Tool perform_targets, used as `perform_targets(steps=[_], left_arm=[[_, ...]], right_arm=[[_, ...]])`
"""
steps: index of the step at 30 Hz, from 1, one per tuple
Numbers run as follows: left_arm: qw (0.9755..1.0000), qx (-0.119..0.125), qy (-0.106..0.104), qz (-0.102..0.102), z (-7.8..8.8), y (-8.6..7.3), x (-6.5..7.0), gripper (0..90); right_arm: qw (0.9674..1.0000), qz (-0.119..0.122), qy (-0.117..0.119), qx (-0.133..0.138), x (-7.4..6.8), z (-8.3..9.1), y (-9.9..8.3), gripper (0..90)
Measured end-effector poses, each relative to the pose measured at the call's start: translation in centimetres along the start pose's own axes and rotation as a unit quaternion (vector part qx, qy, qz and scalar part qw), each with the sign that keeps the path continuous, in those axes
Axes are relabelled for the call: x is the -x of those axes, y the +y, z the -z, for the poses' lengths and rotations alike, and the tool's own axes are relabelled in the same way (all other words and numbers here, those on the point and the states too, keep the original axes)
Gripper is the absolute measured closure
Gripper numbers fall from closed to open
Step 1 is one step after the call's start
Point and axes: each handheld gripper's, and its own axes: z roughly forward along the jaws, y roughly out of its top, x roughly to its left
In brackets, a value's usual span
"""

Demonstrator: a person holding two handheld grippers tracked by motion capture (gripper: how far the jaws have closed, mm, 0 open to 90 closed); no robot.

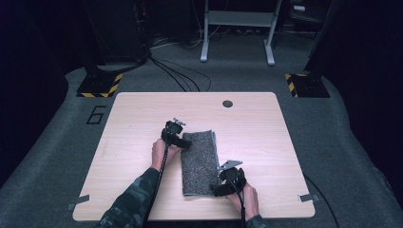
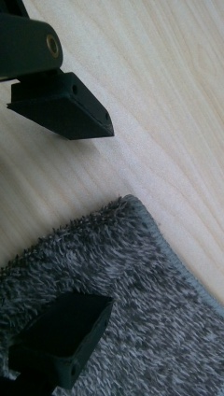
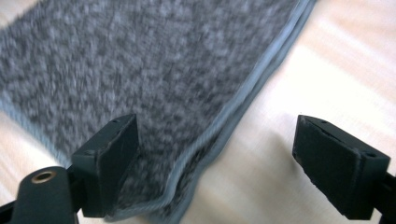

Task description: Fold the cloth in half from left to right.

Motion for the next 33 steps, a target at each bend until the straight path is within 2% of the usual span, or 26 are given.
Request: perform_targets(steps=[1, 5, 6, 9, 10, 11, 12, 13, 14, 15, 16, 21, 27, 29, 30, 31, 32, 33], left_arm=[[1.0, 0.004, 0.001, -0.003, -0.1, -0.1, 0.0, 14.7], [1.0, 0.005, 0.002, -0.004, -0.1, -0.2, 0.0, 14.1], [1.0, 0.006, 0.003, -0.004, -0.1, -0.2, 0.0, 14.1], [1.0, 0.004, 0.0, -0.003, 0.0, -0.2, 0.0, 14.0], [1.0, 0.006, -0.002, -0.004, -0.1, -0.2, -0.1, 13.9], [1.0, 0.006, -0.003, -0.004, -0.1, -0.2, -0.1, 13.6], [0.9999, 0.008, -0.002, -0.006, -0.1, -0.2, -0.1, 13.5], [0.9999, 0.009, -0.004, -0.005, -0.1, -0.2, -0.2, 13.5], [0.9999, 0.009, -0.008, -0.004, 0.0, -0.3, -0.3, 13.5], [0.9999, 0.009, -0.011, 0.0, 0.0, -0.3, -0.4, 13.5], [0.9999, 0.01, -0.012, 0.005, 0.2, -0.4, -0.4, 13.5], [0.9999, 0.011, -0.009, 0.001, 0.8, -0.8, -0.5, 13.5], [0.9994, 0.026, -0.023, 0.01, 2.2, -1.4, -0.3, 13.6], [0.9991, 0.033, -0.023, 0.01, 2.5, -1.5, -0.3, 13.5], [0.9987, 0.04, -0.028, 0.019, 2.8, -1.6, -0.3, 13.5], [0.9988, 0.034, -0.032, 0.015, 2.9, -1.6, -0.5, 13.5], [0.9987, 0.036, -0.031, 0.015, 3.0, -1.6, -0.5, 13.5], [0.9987, 0.036, -0.03, 0.017, 3.0, -1.6, -0.5, 13.5]], right_arm=[[1.0, -0.006, -0.004, 0.004, -0.4, 0.1, -0.5, 14.8], [0.9999, 0.007, -0.013, 0.005, -0.7, 0.3, -0.8, 14.8], [0.9999, 0.003, -0.012, 0.005, -1.0, 0.4, -0.9, 14.8], [0.9998, 0.01, -0.012, 0.01, -1.4, 0.5, -1.2, 14.9], [0.9999, 0.0, -0.012, 0.01, -1.7, 0.6, -1.3, 14.9], [0.9999, 0.004, -0.01, 0.01, -1.8, 0.6, -1.4, 14.9], [0.9999, -0.003, -0.008, 0.009, -2.0, 0.6, -1.4, 14.8], [0.9999, 0.004, -0.009, 0.008, -1.9, 0.7, -1.4, 14.8], [0.9999, -0.007, -0.007, 0.008, -2.1, 0.7, -1.4, 14.8], [0.9999, -0.001, -0.006, 0.011, -2.0, 0.6, -1.4, 14.7], [0.9999, -0.01, -0.002, 0.005, -2.1, 0.6, -1.4, 14.6], [1.0, -0.001, -0.006, 0.006, -2.2, 0.6, -1.4, 14.6], [1.0, 0.005, 0.004, 0.002, -3.2, 1.1, -1.8, 15.0], [0.9999, 0.007, 0.007, 0.006, -3.1, 1.2, -1.7, 15.0], [0.9999, -0.002, 0.014, 0.008, -3.1, 1.5, -1.6, 15.2], [0.9995, -0.01, 0.025, 0.014, -2.6, 1.9, -1.2, 15.1], [0.9996, -0.005, 0.023, 0.017, -2.1, 2.2, -0.8, 15.1], [0.9992, 0.009, 0.022, 0.032, -1.3, 2.3, -0.2, 15.3]])
